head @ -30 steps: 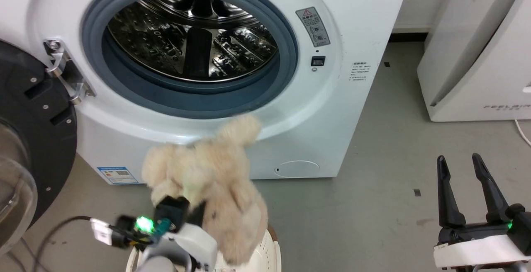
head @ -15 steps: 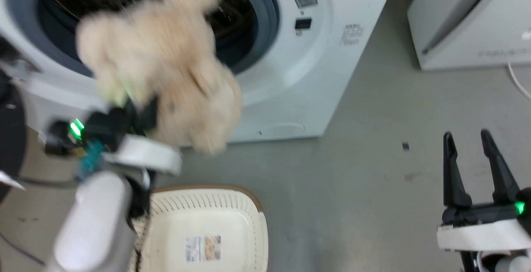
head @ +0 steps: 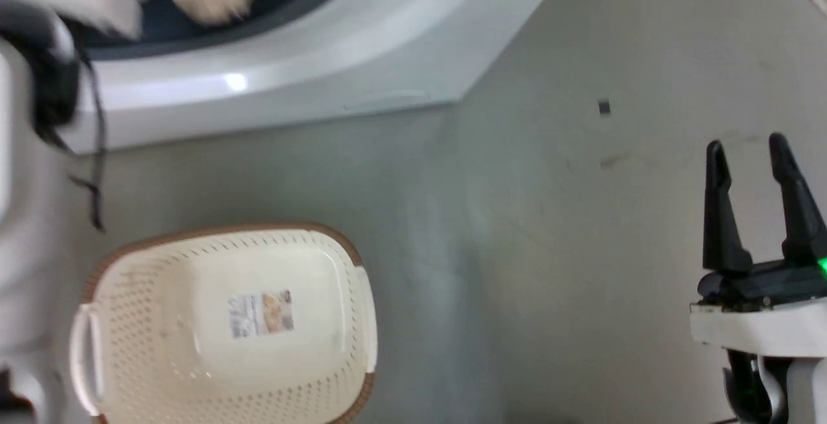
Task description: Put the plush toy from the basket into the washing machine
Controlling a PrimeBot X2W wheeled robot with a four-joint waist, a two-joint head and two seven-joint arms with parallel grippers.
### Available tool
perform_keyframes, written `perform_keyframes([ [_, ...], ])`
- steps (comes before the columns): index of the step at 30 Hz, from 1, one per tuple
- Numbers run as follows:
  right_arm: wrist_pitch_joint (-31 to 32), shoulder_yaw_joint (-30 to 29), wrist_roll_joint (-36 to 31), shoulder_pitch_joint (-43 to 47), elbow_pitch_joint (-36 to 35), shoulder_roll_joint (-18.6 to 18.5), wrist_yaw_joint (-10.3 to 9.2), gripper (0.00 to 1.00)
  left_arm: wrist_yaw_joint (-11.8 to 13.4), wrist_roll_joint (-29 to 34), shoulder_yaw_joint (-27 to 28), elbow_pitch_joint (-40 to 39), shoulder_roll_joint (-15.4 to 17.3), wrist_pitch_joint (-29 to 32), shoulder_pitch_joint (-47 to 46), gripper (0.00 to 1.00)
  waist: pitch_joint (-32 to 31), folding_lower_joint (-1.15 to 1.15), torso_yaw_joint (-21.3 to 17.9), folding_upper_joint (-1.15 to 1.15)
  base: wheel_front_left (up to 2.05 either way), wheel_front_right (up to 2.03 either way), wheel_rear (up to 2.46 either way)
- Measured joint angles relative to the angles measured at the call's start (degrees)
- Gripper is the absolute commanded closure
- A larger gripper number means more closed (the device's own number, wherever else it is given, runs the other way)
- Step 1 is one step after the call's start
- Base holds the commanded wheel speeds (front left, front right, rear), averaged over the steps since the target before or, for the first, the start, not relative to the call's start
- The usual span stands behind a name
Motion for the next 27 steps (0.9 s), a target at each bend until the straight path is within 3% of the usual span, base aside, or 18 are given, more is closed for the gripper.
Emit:
perform_keyframes([
  [11,0.01,2.04,2.53,-2.73,-0.71,0.0,0.0,0.0,-0.4,3.08,-0.68,15.23,2.98,4.79,-22.31,1.0,10.6,0.0,-3.63,0.0,0.0,0.0,0.0],
  [19,0.01,3.1,3.33,-3.53,-0.77,0.0,0.0,0.0,-1.68,3.59,-2.59,26.3,2.8,7.66,-28.56,1.0,14.21,0.01,-5.61,0.0,0.0,0.0,0.0],
  [23,0.01,3.11,3.33,-4.03,-0.71,0.0,0.0,0.0,-3.6,3.34,-3.81,30.66,1.94,7.99,-30.99,1.0,14.67,0.0,-5.27,0.0,0.0,0.0,0.0],
  [24,0.01,3.1,3.33,-4.11,-0.64,0.0,0.0,0.0,-3.69,3.34,-4.27,31.23,1.78,7.51,-30.99,0.7,14.56,0.0,-5.1,0.0,0.0,0.0,0.0],
  [25,0.01,3.09,3.31,-4.19,-0.62,0.0,0.0,0.0,-3.75,3.36,-4.67,31.83,1.59,6.92,-31.0,0.0,14.38,0.0,-4.93,0.0,0.0,0.0,0.0],
  [27,0.01,2.94,3.2,-4.5,-0.47,0.0,0.0,0.0,-4.42,3.57,-5.49,33.0,1.23,5.69,-30.99,0.0,13.82,0.0,-4.56,0.0,0.0,0.0,0.0],
])
